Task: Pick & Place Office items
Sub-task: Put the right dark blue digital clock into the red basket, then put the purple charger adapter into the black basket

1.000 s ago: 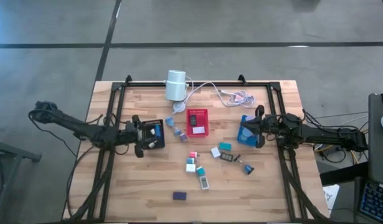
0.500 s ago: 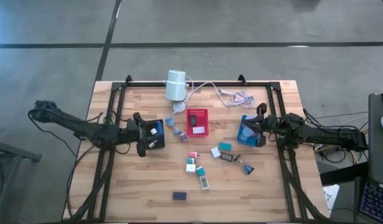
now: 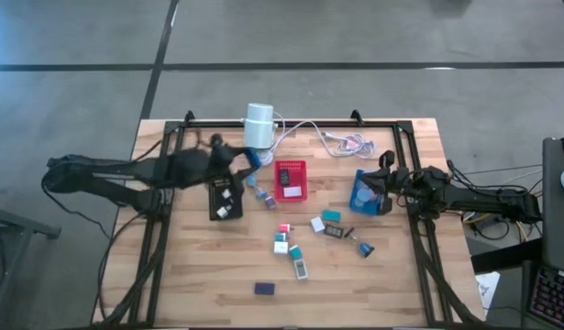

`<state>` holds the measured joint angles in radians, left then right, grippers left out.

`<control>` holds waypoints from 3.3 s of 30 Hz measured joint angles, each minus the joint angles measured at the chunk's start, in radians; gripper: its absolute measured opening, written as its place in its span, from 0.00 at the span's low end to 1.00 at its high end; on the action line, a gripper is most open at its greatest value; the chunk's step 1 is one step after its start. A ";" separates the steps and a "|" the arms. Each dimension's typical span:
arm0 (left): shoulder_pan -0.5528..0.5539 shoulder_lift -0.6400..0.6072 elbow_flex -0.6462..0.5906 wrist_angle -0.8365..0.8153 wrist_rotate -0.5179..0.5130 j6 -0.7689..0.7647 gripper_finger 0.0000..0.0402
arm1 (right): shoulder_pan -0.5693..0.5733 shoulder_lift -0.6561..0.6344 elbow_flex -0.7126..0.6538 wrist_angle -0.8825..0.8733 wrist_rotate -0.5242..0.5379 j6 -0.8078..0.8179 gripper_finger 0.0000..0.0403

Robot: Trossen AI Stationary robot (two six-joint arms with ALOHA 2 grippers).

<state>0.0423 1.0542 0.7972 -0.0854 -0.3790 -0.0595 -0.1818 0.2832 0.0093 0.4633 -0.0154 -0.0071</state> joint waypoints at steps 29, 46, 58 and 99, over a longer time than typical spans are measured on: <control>0.215 0.849 0.418 -0.128 0.408 0.256 0.62 | 0.000 0.000 0.000 -0.001 0.001 -0.031 0.03; 0.219 0.898 0.420 -0.133 0.409 0.266 0.71 | 0.000 0.000 0.000 0.007 0.016 -0.030 0.03; 0.219 0.884 0.420 -0.133 0.409 0.266 0.90 | 0.000 0.000 0.000 0.007 0.016 -0.031 0.03; 0.211 -0.059 -0.530 0.562 0.630 0.088 0.01 | 0.000 0.000 0.000 0.022 0.016 -0.036 0.03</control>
<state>0.2531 0.9954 0.2672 0.4767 0.2506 0.0289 -0.1817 0.2836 0.0093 0.4854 0.0010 -0.0432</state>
